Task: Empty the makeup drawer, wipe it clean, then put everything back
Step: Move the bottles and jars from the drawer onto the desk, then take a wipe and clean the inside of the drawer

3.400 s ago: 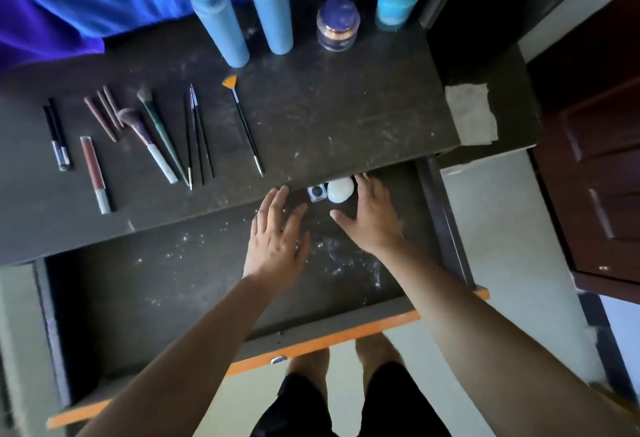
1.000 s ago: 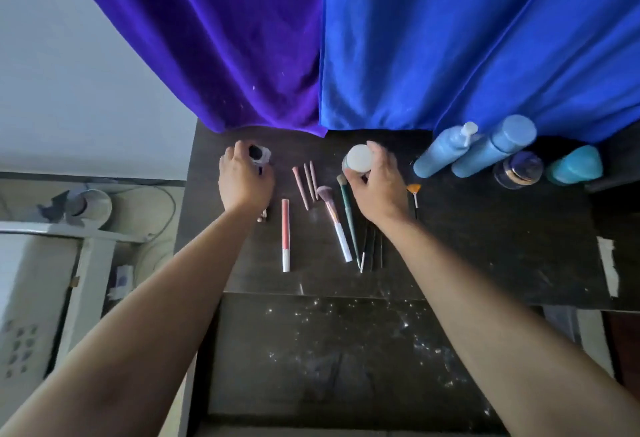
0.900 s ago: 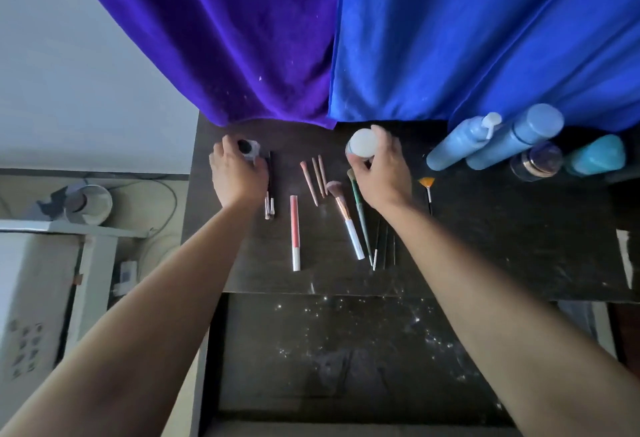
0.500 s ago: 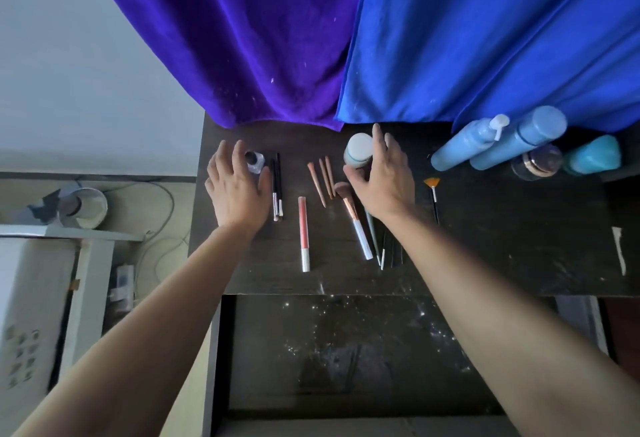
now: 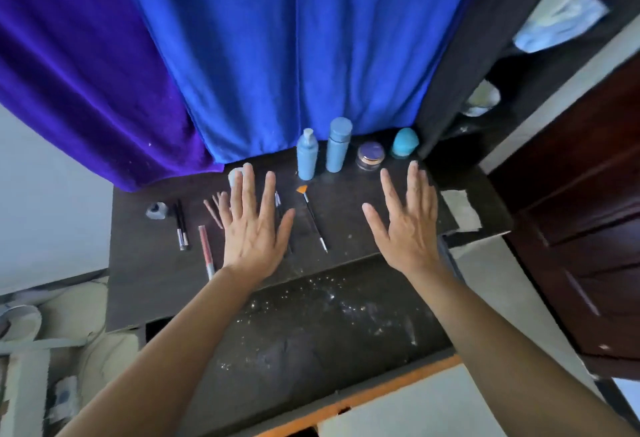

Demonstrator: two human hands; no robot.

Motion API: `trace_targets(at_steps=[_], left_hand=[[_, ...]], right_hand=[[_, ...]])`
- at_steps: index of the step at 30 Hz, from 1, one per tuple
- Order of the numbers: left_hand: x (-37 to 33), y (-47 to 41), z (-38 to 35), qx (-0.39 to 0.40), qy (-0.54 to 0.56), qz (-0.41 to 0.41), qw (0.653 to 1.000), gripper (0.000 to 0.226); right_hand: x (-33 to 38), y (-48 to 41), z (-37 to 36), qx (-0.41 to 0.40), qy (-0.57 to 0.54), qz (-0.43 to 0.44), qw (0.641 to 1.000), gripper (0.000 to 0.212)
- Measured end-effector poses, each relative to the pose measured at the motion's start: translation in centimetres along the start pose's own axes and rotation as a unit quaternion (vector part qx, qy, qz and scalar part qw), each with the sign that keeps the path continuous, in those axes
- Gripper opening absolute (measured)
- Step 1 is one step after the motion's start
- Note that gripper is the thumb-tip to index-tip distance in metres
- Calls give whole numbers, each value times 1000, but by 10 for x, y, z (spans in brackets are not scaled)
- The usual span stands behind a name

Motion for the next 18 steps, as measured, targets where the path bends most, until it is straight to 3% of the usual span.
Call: trace_targets(at_steps=[8, 13, 18], left_hand=[[-206, 52, 56, -71, -29, -111, 991, 67], [-311, 91, 57, -49, -46, -122, 990, 67], [-373, 95, 42, -26, -44, -119, 992, 67]], right_hand=[[-139, 93, 152, -65, 9, -53, 996, 71], [-229, 154, 221, -84, 28, -69, 994, 73], [-293, 167, 244, -73, 27, -81, 994, 75]])
Point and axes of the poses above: each hand's wrist, its own y-axis away from the middle knuckle, its own z-axis out of the back of the hand, x = y × z, the point moved 2 cm from there along -y, towards the middle knuckle, and after that the axes turned 6 degrees about -y, right-handed, at the moved point
